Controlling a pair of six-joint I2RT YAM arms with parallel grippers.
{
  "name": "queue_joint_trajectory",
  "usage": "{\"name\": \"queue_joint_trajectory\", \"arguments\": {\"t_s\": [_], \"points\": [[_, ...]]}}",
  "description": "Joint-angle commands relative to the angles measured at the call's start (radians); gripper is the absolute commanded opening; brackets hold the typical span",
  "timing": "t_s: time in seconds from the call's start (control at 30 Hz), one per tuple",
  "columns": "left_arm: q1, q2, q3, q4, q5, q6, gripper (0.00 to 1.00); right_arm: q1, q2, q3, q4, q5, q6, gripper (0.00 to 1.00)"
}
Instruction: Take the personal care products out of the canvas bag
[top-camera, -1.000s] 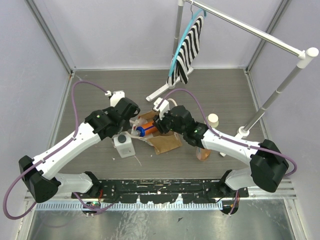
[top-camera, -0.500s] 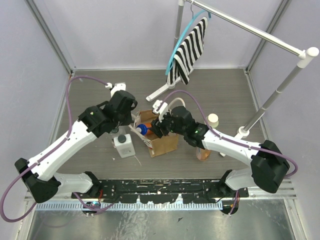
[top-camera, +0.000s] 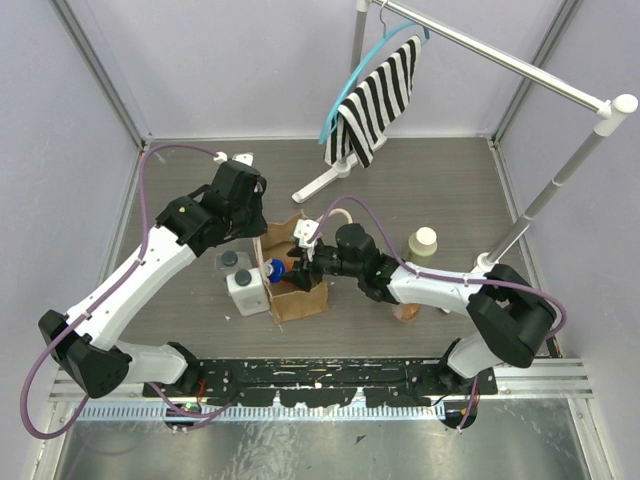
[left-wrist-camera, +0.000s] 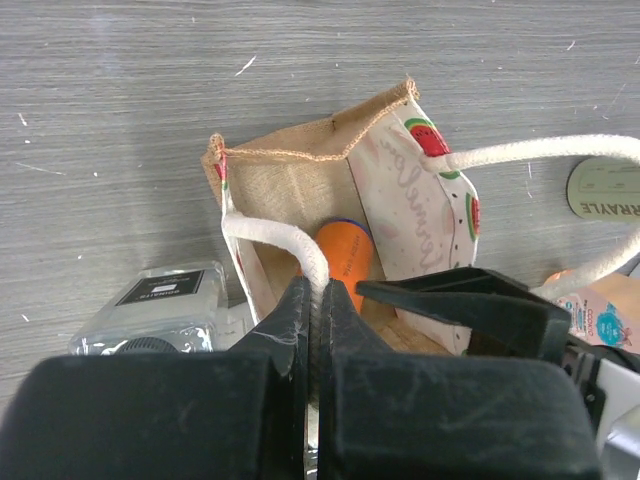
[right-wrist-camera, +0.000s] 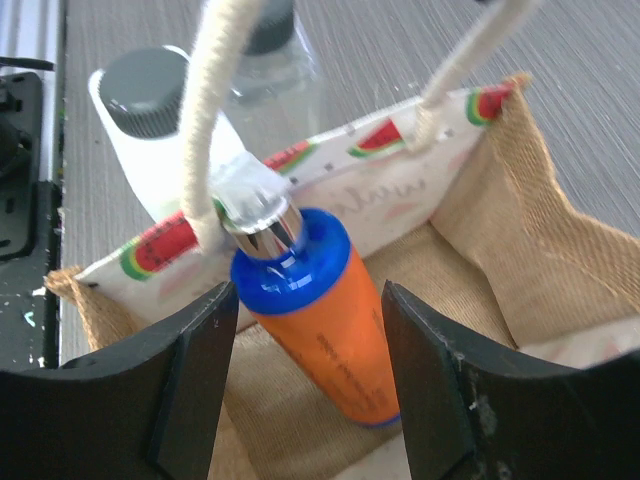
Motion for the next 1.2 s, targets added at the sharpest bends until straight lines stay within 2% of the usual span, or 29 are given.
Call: {"name": "queue_joint_trajectory", "arguments": {"t_s": [0.0, 0.23, 0.47, 0.6, 0.97, 1.1, 1.17], "points": [[0.006, -0.021, -0.004, 0.044, 0.032, 0.017, 0.00, 0.037, 0.053, 0.062, 0.075, -0.061, -0.011, 0.65], [0.008, -0.029, 0.015, 0.053, 0.038, 0.026, 0.00, 0.063, 0.146, 0.131, 0.063, -0.069, -0.023, 0.65], [0.008, -0.030, 0.032, 0.053, 0.061, 0.037, 0.00, 0.069, 0.251, 0.220, 0.012, -0.048, -0.030, 0.60], [0.009, -0.029, 0.040, 0.053, 0.090, 0.047, 0.00, 0.073, 0.263, 0.240, 0.003, 0.025, -0.059, 0.62], [0.009, -0.065, 0.030, 0.130, 0.200, 0.057, 0.00, 0.094, 0.277, 0.277, 0.055, 0.049, -0.079, 0.68], [0.009, -0.070, 0.027, 0.146, 0.223, 0.061, 0.00, 0.103, 0.303, 0.307, 0.036, 0.065, -0.086, 0.68], [0.009, -0.076, 0.025, 0.149, 0.227, 0.063, 0.00, 0.107, 0.314, 0.323, 0.019, 0.085, -0.087, 0.65]]}}
